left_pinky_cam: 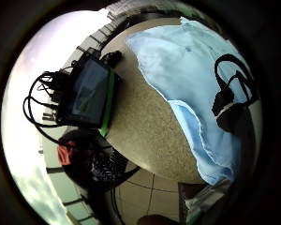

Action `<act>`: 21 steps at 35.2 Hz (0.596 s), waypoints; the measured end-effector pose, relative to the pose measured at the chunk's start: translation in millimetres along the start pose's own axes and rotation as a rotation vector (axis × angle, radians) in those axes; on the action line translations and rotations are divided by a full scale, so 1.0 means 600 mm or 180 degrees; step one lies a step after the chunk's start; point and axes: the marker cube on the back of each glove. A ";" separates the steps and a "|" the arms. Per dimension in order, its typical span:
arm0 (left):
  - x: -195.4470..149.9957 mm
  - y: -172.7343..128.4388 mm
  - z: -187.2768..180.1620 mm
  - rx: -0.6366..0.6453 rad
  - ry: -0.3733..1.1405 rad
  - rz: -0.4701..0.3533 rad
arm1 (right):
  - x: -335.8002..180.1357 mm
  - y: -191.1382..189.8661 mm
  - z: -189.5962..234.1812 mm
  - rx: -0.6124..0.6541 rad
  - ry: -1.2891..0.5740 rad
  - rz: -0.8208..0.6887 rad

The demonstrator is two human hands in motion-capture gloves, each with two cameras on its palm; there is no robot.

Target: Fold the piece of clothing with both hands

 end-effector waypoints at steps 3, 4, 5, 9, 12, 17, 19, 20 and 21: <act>0.007 0.008 -0.046 -0.0255 0.0206 0.0167 | 0.010 0.004 -0.054 -0.0269 -0.0189 -0.0213; 0.007 0.003 -0.063 -0.0354 0.0261 0.0212 | 0.013 -0.001 -0.079 -0.0347 -0.0220 -0.0252; 0.006 -0.008 -0.081 -0.0453 0.0309 0.0240 | 0.017 -0.014 -0.105 -0.0400 -0.0221 -0.0264; -0.020 -0.091 -0.133 -0.0644 0.0212 0.0019 | 0.033 -0.121 -0.178 -0.0380 -0.0063 -0.0064; -0.050 -0.167 -0.144 -0.0636 -0.0152 -0.0406 | 0.034 -0.216 -0.198 -0.0383 0.0052 0.0178; -0.087 -0.268 -0.096 -0.0784 -0.0834 -0.0926 | 0.011 -0.278 -0.220 -0.0902 0.0448 0.0700; -0.095 -0.291 -0.071 -0.0853 -0.1026 -0.1016 | 0.001 -0.288 -0.211 -0.1159 0.0508 0.0847; -0.096 -0.295 -0.062 -0.0879 -0.1076 -0.1035 | -0.002 -0.292 -0.202 -0.1274 0.0515 0.0913; -0.095 -0.295 -0.058 -0.0895 -0.1101 -0.1047 | -0.003 -0.295 -0.192 -0.1379 0.0520 0.0978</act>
